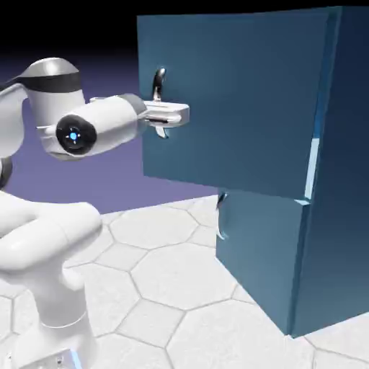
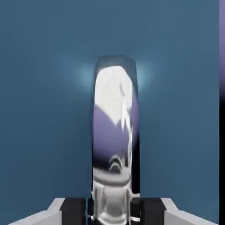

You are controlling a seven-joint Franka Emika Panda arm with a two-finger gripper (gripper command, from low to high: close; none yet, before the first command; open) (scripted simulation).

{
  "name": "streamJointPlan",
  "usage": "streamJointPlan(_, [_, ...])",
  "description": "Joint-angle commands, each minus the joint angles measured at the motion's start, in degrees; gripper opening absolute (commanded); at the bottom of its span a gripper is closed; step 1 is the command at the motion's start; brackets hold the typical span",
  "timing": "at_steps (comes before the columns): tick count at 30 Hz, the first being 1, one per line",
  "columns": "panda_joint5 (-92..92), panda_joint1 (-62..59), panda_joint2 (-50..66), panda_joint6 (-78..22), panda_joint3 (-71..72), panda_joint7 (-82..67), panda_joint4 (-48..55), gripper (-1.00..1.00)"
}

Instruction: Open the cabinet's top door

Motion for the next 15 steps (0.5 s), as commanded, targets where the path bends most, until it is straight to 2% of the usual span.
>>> streamJointPlan(1, [-2.0, 0.2, 2.1, -1.7, -1.9, -1.3, 0.7, -1.00])
streamJointPlan(15, [-24.5, 9.2, 31.2, -21.1, -22.2, -17.2, 17.4, -1.00])
